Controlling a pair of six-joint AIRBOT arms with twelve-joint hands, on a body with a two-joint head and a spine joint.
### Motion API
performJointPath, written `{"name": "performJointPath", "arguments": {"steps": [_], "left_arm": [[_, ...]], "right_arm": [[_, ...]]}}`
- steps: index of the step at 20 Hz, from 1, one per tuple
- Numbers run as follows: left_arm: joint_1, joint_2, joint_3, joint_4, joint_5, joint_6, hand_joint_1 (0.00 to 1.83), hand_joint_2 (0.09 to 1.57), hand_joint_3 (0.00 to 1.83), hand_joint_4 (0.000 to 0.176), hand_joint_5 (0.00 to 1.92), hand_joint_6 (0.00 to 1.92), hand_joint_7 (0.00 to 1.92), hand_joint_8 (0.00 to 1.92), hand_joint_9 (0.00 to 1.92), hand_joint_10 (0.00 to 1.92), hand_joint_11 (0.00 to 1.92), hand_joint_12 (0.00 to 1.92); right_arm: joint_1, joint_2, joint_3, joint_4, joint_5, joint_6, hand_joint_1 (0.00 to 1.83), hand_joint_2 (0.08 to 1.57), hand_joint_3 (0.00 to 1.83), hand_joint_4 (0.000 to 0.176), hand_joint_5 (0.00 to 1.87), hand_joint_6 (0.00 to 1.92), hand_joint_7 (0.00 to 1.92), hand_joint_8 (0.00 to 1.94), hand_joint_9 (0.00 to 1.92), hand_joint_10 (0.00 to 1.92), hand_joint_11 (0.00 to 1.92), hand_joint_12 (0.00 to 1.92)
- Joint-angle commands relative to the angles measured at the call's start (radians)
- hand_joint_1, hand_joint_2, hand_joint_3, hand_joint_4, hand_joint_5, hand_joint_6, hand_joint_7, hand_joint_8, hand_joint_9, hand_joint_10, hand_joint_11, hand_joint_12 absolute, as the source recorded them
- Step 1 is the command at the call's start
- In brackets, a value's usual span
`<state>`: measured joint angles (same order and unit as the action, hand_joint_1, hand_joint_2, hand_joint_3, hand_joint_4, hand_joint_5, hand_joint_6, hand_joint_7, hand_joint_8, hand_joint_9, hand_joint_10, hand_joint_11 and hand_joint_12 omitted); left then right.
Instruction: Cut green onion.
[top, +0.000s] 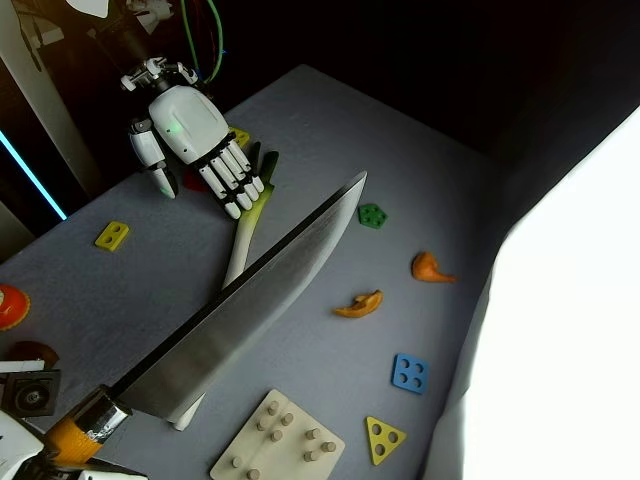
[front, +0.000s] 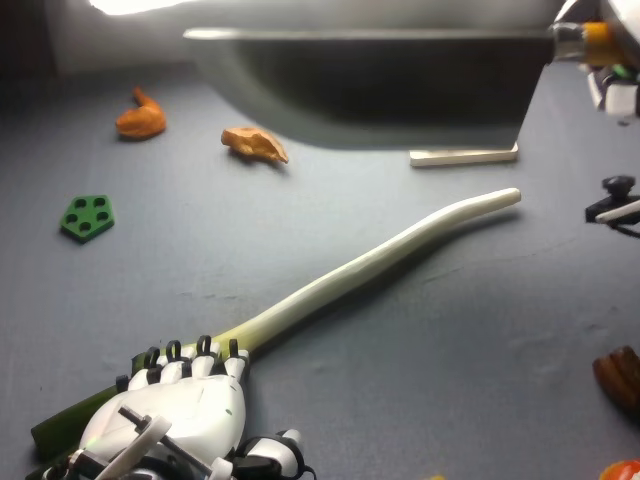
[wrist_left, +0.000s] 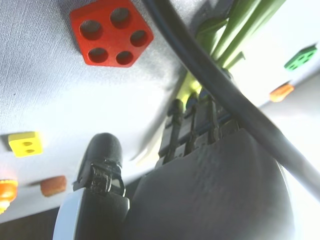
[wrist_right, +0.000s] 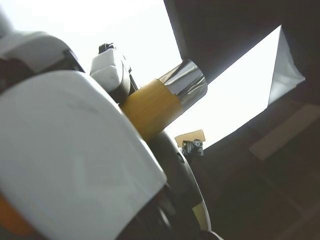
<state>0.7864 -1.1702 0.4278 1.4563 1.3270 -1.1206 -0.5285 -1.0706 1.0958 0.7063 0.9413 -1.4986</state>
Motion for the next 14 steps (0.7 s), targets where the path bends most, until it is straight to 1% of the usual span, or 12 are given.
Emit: {"name": "performJointPath", "arguments": {"steps": [1,2,3,6,8,9,10,14], "left_arm": [[0.0,-0.008,-0.001,0.021,0.039,0.0,0.13,1.45,0.0,0.0,0.02,0.0,0.01,0.0,0.0,0.0,0.0,0.0],[0.001,-0.008,-0.001,0.021,0.038,0.0,0.1,1.45,0.0,0.0,0.03,0.0,0.02,0.0,0.01,0.0,0.02,0.02],[0.001,-0.008,-0.001,0.019,0.038,0.0,0.07,1.46,0.0,0.0,0.03,0.0,0.03,0.0,0.01,0.0,0.0,0.0],[0.0,-0.008,0.0,0.019,0.038,0.0,0.0,1.45,0.0,0.0,0.03,0.0,0.02,0.0,0.0,0.0,0.0,0.0],[0.0,-0.007,-0.001,0.02,0.038,0.0,0.0,1.44,0.0,0.0,0.03,0.0,0.02,0.0,0.01,0.0,0.0,0.0],[-0.001,-0.007,-0.001,0.021,0.038,0.0,0.0,1.44,0.0,0.0,0.03,0.0,0.03,0.01,0.01,0.01,0.0,0.0],[-0.002,-0.007,-0.001,0.021,0.038,0.0,0.0,1.45,0.0,0.0,0.05,0.01,0.05,0.02,0.02,0.01,0.0,0.0],[-0.003,-0.008,0.0,0.024,0.038,0.0,0.03,1.45,0.0,0.0,0.07,0.01,0.05,0.01,0.02,0.0,0.0,0.0]], "right_arm": [[0.003,0.007,0.001,-0.029,0.108,0.006,1.63,0.84,0.7,0.176,1.27,1.92,1.53,1.94,1.62,1.92,1.64,1.92],[-0.003,0.003,0.001,-0.022,0.098,0.004,1.63,0.82,0.7,0.176,1.29,1.92,1.53,1.94,1.61,1.92,1.64,1.92],[-0.01,-0.001,0.0,-0.022,0.095,0.0,1.61,0.83,0.7,0.176,1.3,1.92,1.52,1.94,1.6,1.92,1.64,1.92],[-0.024,-0.011,-0.004,-0.022,0.094,-0.011,1.56,0.85,0.7,0.176,1.23,1.92,1.5,1.94,1.58,1.92,1.61,1.92],[-0.033,-0.016,-0.004,-0.022,0.088,-0.013,1.56,0.85,0.7,0.176,1.22,1.92,1.5,1.94,1.57,1.92,1.6,1.92],[-0.036,-0.018,-0.004,-0.022,0.088,-0.014,1.56,0.85,0.7,0.176,1.25,1.92,1.53,1.94,1.6,1.92,1.63,1.92],[-0.038,-0.021,-0.004,-0.022,0.088,-0.016,1.56,0.85,0.7,0.176,1.24,1.92,1.52,1.94,1.6,1.92,1.63,1.92],[-0.048,-0.036,-0.004,-0.022,0.084,-0.023,1.59,0.83,0.7,0.176,1.29,1.92,1.51,1.94,1.59,1.92,1.63,1.92]]}}
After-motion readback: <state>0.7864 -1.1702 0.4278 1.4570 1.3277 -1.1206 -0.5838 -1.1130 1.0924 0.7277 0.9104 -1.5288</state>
